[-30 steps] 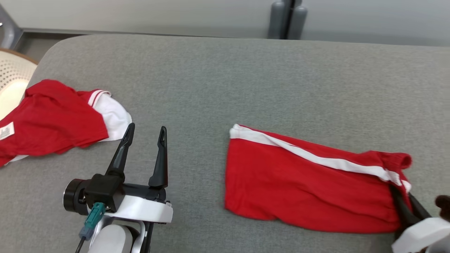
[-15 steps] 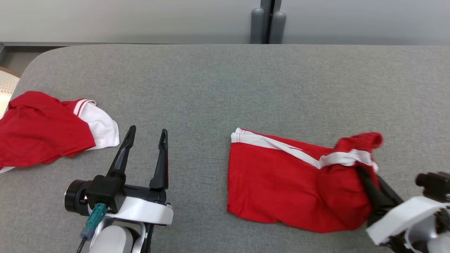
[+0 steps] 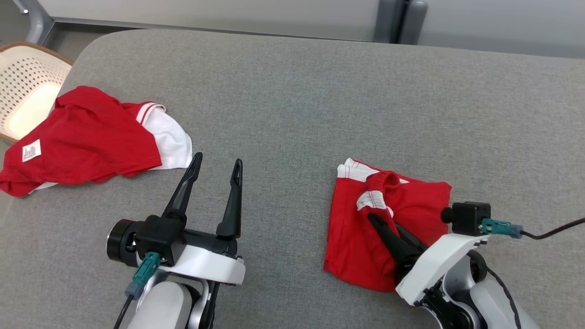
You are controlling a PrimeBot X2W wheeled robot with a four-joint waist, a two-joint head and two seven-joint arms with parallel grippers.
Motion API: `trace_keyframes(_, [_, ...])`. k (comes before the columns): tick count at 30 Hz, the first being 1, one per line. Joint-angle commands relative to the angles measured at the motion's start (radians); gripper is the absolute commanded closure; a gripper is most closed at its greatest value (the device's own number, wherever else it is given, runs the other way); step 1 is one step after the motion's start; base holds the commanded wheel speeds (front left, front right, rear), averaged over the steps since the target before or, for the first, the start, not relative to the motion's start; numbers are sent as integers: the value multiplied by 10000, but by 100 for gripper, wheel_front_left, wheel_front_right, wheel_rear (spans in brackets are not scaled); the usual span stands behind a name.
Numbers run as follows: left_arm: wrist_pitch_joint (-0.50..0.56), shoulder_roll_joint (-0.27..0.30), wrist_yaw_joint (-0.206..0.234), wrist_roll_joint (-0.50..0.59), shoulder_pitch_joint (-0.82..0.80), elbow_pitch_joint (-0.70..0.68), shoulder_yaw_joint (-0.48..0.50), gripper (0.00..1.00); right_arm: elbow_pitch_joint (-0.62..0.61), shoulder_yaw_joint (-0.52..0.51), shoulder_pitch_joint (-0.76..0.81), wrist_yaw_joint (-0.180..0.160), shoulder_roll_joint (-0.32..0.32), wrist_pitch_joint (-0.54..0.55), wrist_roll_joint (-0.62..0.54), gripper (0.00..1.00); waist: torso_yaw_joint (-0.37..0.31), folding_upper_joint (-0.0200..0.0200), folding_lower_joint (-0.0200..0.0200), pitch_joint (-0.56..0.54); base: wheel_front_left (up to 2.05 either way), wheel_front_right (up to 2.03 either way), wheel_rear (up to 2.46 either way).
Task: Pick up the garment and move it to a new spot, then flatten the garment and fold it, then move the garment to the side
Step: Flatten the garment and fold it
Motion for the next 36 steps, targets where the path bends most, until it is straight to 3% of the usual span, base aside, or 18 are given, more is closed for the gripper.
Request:
trace_keyframes(1, [-12,30,-28,62,-118,35,8,0,160,104,-193,0,-3,-124,-14,100,103,0,0,67,0,0,0])
trace_keyframes(3, [-12,5,-52,72,-143,67,9,0,503,273,-371,0,59,-358,-38,100,147,0,0,74,0,0,0])
trace_keyframes(4, [-12,-4,-58,71,-143,92,19,0,644,361,-453,0,85,-489,-37,84,158,0,0,80,0,0,0])
trace_keyframes(5, [-12,-12,-66,69,-150,110,24,0,764,432,-540,0,109,-620,-33,60,165,0,0,92,0,0,0])
trace_keyframes(6, [-12,-20,-73,85,-170,131,47,0,862,633,-734,0,56,-998,-214,0,161,0,0,107,0,0,0])
trace_keyframes(12, [-13,-47,-82,134,-185,183,120,0,540,1529,-1181,0,-373,-2775,-1587,0,-34,0,0,103,0,0,0])
trace_keyframes(15, [-13,-56,-70,138,-147,204,186,0,372,1428,-1207,-2,-671,-3850,-2477,0,-203,0,0,55,0,0,0])
trace_keyframes(20, [-13,16,17,141,37,213,368,0,77,18,-625,-2,-1121,-4645,-3510,0,-576,0,0,-100,0,0,0])
trace_keyframes(28, [-13,372,142,-37,710,74,970,0,-695,-2918,1251,0,-1481,-4786,-4256,0,-1356,0,0,-583,0,0,0])
trace_keyframes(36, [-12,641,248,-144,1522,-33,1281,0,-1346,-3556,2187,-2,-1167,-4544,-4618,0,-1923,0,0,-1200,0,0,0])
